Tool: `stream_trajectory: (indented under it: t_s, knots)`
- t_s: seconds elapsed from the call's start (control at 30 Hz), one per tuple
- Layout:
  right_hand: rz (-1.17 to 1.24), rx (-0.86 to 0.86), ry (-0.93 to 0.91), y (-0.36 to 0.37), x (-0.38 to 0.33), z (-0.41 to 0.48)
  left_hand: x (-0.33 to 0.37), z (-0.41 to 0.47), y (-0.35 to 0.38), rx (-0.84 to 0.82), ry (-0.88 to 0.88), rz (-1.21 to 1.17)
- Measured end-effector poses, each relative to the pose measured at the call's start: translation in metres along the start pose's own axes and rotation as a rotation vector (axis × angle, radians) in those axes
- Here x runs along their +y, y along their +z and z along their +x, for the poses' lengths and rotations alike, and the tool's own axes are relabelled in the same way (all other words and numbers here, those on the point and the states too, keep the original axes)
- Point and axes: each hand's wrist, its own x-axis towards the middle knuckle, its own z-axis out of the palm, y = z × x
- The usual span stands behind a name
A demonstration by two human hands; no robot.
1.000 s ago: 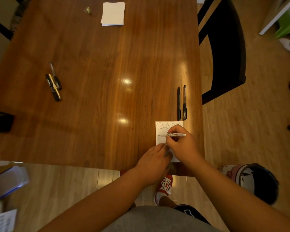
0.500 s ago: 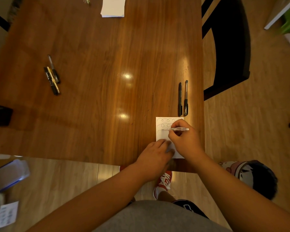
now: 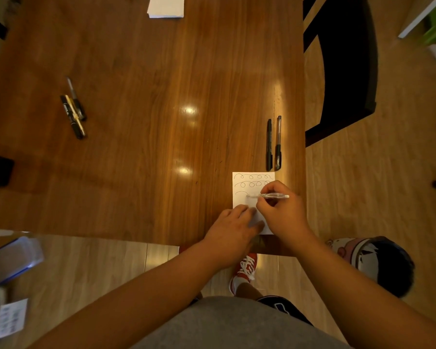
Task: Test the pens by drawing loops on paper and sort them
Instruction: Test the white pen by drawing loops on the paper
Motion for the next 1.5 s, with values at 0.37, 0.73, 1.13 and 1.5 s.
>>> stream_trajectory:
  t_s: [0.37, 0.73, 1.13, 1.5]
  knots:
    - [-0.002, 0.030, 0.017, 0.001, -0.004, 0.008, 0.002, 0.006, 0.003, 0.051, 0.036, -0.012]
    - [0.015, 0.068, 0.024, -0.012, 0.004, 0.006, 0.006, 0.011, 0.005, 0.029, 0.030, 0.057]
    - [0.015, 0.055, 0.018, -0.015, 0.011, -0.005, 0.013, 0.014, 0.000, 0.033, 0.038, 0.023]
    - [0.042, 0.085, 0.016, -0.016, 0.010, 0.007, 0.016, 0.017, 0.001, 0.019, 0.025, 0.042]
